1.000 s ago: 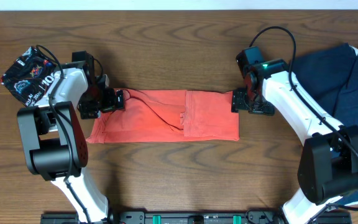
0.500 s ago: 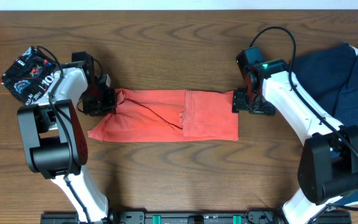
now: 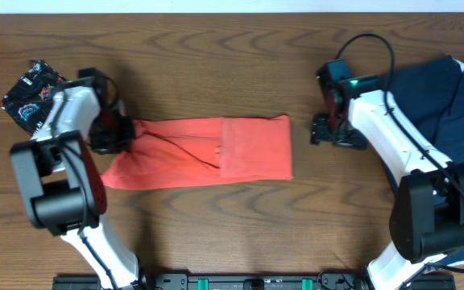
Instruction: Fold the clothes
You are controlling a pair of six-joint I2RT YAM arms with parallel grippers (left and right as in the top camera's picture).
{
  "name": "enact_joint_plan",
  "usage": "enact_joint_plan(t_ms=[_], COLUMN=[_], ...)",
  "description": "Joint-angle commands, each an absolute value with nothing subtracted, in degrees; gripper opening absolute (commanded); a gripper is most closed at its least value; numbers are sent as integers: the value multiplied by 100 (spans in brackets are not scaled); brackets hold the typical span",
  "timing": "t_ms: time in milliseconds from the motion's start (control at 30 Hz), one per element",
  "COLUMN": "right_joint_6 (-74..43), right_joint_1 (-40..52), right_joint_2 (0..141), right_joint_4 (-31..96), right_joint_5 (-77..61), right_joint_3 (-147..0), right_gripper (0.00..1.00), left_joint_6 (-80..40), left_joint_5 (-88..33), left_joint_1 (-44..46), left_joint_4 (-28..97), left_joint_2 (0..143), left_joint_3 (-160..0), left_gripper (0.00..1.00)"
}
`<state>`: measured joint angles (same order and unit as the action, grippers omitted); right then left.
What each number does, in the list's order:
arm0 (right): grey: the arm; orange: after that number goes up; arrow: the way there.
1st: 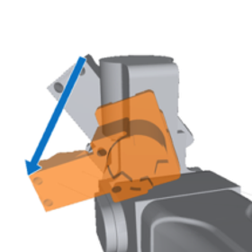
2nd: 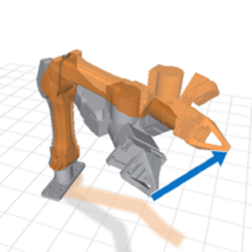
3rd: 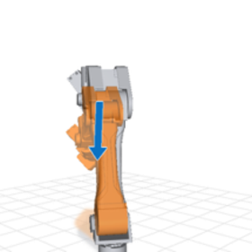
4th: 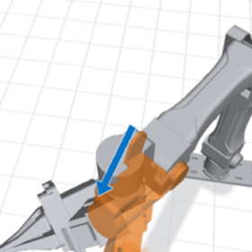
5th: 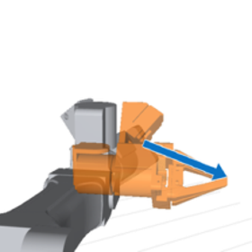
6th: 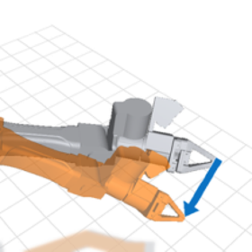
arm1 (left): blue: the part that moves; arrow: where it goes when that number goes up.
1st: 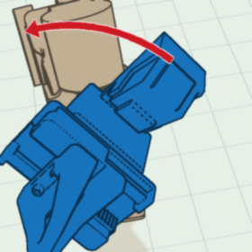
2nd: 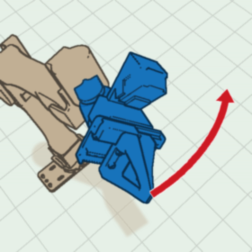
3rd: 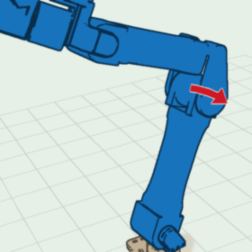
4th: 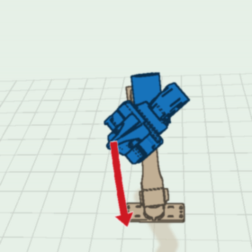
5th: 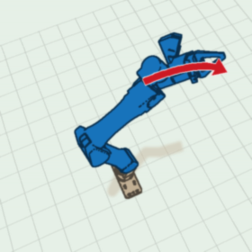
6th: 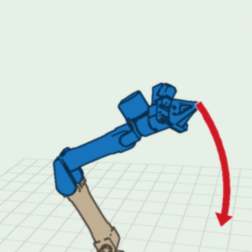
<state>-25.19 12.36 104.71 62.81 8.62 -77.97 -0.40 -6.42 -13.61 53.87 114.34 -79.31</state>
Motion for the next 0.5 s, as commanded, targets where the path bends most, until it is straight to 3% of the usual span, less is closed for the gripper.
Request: enact_joint_plan(t_ms=[0,233,467], right_joint_6=[-2453,-2169,-2158], right_joint_1=[923,436,370], right_joint_2=[10296,10296,10296], right_joint_4=[6307,6309,6311], right_joint_5=[1072,1050,1046], right_joint_3=[-7918,-7918,-7918], right_gripper=[77,78,78], left_joint_6=[-285,-493,-854], left_joint_5=[-32,-510,-1031], left_joint_1=[-1640,-1490,-259], left_joint_4=[5459,5658,5743], left_joint_2=[10711,9655,9351], left_joint_3=[-8217,-8357,-8348], left_gripper=[6,6,6])
